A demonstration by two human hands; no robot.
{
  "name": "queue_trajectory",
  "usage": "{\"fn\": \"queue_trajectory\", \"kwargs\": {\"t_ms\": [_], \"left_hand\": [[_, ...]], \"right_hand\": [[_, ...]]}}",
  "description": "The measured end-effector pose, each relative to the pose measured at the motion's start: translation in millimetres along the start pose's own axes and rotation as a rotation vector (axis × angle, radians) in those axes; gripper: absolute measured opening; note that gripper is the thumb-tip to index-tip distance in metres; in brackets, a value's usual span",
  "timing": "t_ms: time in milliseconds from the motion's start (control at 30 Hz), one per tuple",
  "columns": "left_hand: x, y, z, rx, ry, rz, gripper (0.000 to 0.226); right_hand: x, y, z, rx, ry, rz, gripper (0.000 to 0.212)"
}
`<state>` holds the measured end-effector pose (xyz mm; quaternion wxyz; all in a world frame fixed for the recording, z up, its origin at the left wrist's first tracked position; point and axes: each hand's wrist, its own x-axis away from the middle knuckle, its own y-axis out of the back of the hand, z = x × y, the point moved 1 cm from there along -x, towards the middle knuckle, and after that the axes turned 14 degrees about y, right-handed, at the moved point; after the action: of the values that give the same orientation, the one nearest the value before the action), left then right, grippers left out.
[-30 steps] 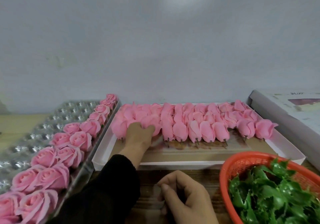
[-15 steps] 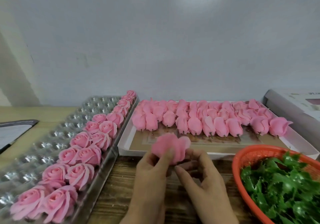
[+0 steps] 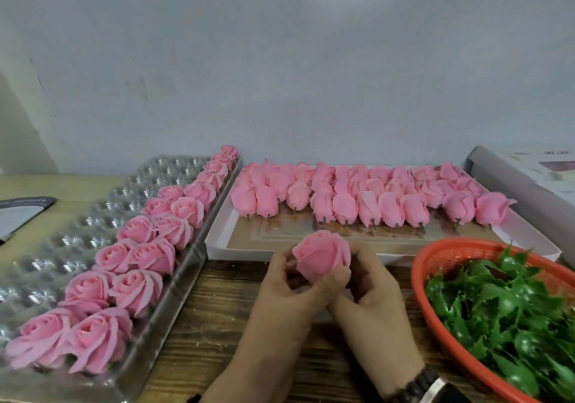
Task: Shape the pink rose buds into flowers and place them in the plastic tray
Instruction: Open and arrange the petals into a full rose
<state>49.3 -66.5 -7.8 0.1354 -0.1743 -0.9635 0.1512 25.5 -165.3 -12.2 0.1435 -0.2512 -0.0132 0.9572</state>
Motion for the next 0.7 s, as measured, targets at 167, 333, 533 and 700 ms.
{"fn": "queue_trajectory", "kwargs": {"t_ms": [167, 333, 533, 700], "left_hand": [[2.9, 4.8, -4.3, 0.088, 0.172, 0.268, 0.038], [-0.9, 9.2, -5.2, 0.165, 0.191, 0.215, 0.037], [-3.8, 8.9, -3.2, 0.114, 0.126, 0.104, 0.026], [-4.3, 9.0, -3.7, 0.143, 0.109, 0.055, 0.036]], "right_hand": [[1.2, -2.2, 6.3, -0.066, -0.032, 0.192, 0.031], [1.4, -6.8, 10.1, -0.082, -0.023, 0.238, 0.036], [1.4, -9.8, 4.4, -0.122, -0.087, 0.150, 0.031], [3.2, -9.5, 2.3, -0.059, -0.028, 0.197, 0.030]]}}
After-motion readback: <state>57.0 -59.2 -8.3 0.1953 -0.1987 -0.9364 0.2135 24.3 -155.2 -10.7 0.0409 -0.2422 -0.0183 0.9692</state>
